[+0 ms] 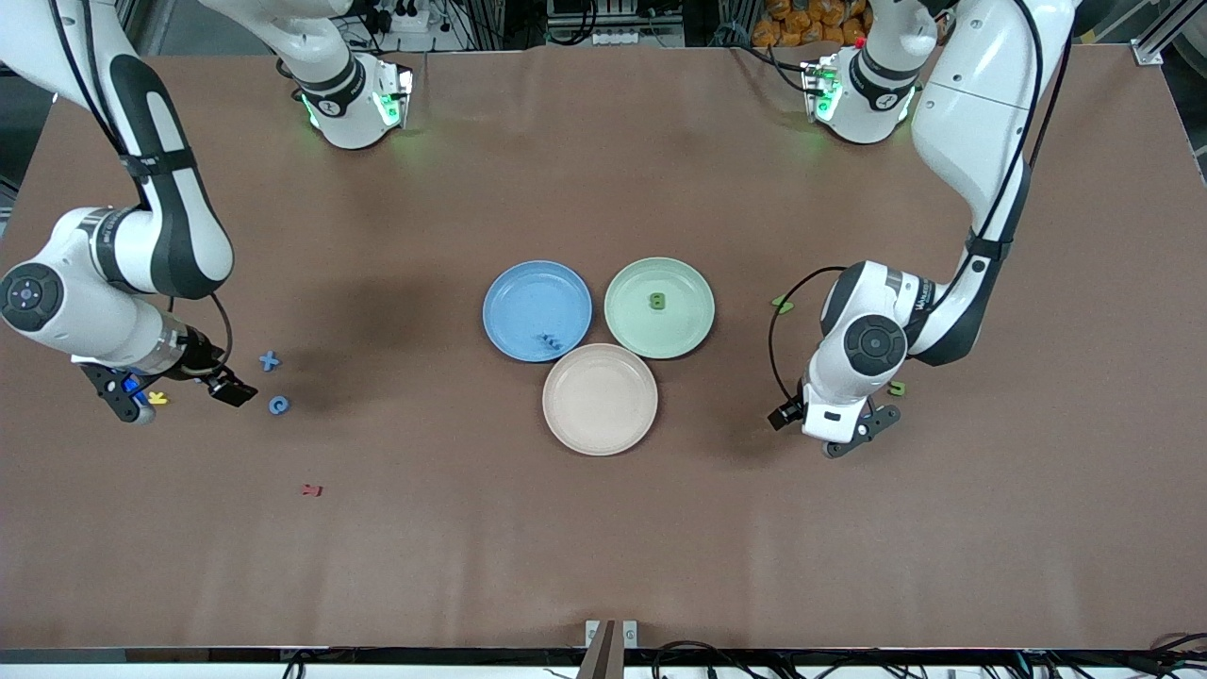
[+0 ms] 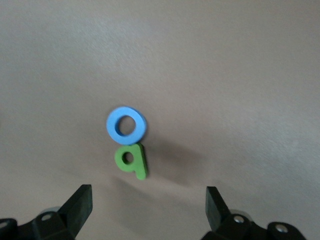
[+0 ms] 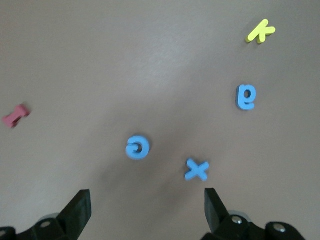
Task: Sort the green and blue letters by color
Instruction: 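Move the right gripper to blue x while the left gripper reaches q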
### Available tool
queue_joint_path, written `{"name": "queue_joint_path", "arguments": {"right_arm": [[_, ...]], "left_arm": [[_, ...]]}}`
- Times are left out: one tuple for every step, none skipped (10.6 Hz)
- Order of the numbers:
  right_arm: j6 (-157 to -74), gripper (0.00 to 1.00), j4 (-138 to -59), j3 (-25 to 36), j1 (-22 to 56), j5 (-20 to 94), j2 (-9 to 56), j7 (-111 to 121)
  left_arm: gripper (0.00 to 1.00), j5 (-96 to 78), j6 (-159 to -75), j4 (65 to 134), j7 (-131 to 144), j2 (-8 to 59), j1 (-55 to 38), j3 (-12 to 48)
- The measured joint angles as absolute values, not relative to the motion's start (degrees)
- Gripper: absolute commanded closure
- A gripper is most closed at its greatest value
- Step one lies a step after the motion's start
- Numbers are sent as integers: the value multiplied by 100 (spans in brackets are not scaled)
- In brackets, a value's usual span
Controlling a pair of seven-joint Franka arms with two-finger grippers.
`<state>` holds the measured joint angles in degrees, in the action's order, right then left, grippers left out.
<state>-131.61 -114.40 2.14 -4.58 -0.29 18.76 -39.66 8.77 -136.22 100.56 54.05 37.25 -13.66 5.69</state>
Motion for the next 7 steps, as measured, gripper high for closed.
{"name": "queue_joint_path", "arguments": {"right_arm": [[-13765,0,-11810,282,-481,-29,1889,-3957],[-14300,0,-12204,311,-498,-30,1921,-3943],[-14617,0,-12513,318,-500,-31,1955,-3942],[-14717,0,-12672,320,-500,-31,1969,-3940],[-14793,0,-12781,330,-505,-31,1974,-3914],[-14974,0,-12901,350,-513,-31,1991,-3862],[-15152,0,-13003,369,-539,-31,2031,-3799]], "left_arm": [[0,1007,-13621,10054,5405,3743,-1357,541],[0,1035,-13621,10053,5405,3765,-1353,529],[0,1065,-13618,10052,5405,3798,-1353,527],[0,1083,-13618,10052,5405,3830,-1355,527],[0,1093,-13618,10052,5405,3854,-1355,526],[0,1095,-13618,10050,5405,3867,-1355,522],[0,1095,-13618,10048,5405,3872,-1353,518]]}}
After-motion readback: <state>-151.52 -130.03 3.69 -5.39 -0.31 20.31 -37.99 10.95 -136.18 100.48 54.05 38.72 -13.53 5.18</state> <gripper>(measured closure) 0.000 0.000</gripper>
